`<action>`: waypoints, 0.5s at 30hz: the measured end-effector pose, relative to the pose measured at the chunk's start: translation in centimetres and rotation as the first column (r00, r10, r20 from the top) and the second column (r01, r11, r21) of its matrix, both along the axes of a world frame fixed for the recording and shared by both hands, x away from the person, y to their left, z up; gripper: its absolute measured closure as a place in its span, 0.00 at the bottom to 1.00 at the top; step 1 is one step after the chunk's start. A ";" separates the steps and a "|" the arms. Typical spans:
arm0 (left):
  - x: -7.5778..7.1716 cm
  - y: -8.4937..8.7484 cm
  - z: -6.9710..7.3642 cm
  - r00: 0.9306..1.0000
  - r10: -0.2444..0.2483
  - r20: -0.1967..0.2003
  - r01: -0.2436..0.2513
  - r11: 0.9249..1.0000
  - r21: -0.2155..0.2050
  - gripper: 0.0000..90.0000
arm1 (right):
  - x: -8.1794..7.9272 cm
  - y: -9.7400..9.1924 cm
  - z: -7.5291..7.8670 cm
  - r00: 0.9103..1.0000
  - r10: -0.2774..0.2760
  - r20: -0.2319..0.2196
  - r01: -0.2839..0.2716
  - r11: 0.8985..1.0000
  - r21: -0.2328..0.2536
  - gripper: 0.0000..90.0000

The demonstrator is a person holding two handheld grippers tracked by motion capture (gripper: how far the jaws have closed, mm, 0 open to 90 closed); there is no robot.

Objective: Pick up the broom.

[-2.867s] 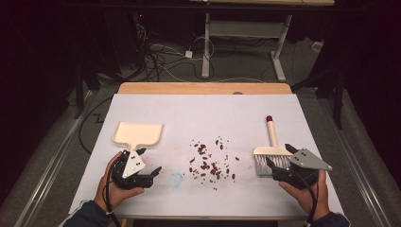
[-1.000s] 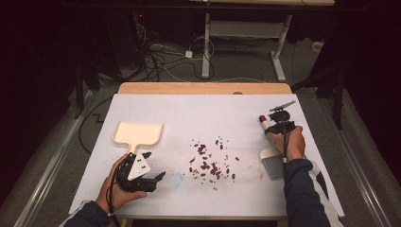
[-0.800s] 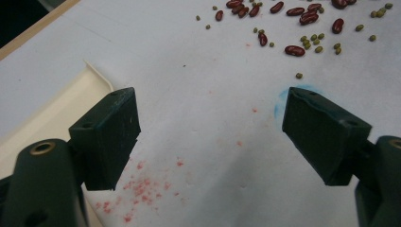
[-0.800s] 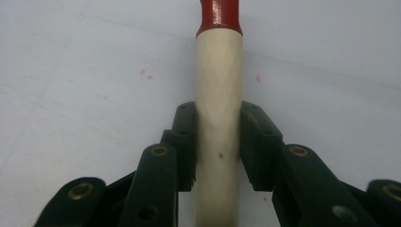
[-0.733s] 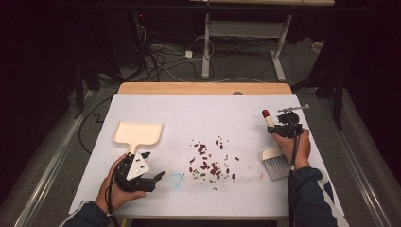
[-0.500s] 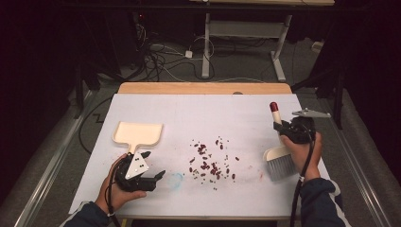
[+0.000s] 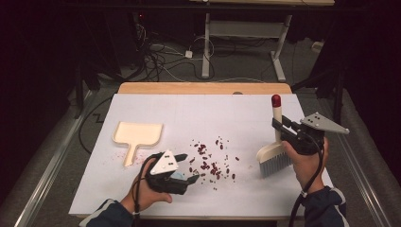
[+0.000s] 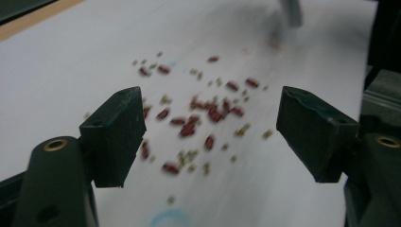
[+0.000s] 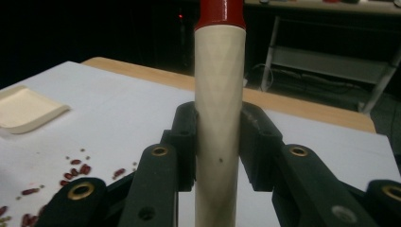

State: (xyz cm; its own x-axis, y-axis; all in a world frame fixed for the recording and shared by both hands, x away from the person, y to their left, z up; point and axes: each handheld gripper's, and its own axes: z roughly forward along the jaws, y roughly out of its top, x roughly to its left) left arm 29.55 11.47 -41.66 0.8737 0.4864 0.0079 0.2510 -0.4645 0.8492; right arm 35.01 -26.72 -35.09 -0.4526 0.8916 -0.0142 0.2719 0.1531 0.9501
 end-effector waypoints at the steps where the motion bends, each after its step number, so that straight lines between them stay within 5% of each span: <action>1: 0.0 -0.9 0.3 1.000 -0.018 0.003 0.018 1.000 -0.013 0.26 | -0.3 0.5 0.2 1.000 0.009 0.016 -0.009 1.000 0.012 0.78; 4: 0.4 -3.7 1.2 0.998 -0.067 -0.005 0.067 0.996 -0.066 0.26 | -0.8 1.6 0.6 0.999 0.032 0.030 -0.033 0.999 0.020 0.78; 8: 1.0 -7.8 1.4 0.992 -0.126 -0.005 0.125 0.989 -0.080 0.26 | -2.0 5.2 1.0 0.992 0.071 0.101 -0.072 0.997 0.012 0.78; 15: 2.6 -9.5 0.3 0.995 -0.090 -0.043 0.085 0.990 -0.114 0.35 | -3.2 8.8 0.2 0.982 0.147 0.115 -0.149 0.989 0.007 0.78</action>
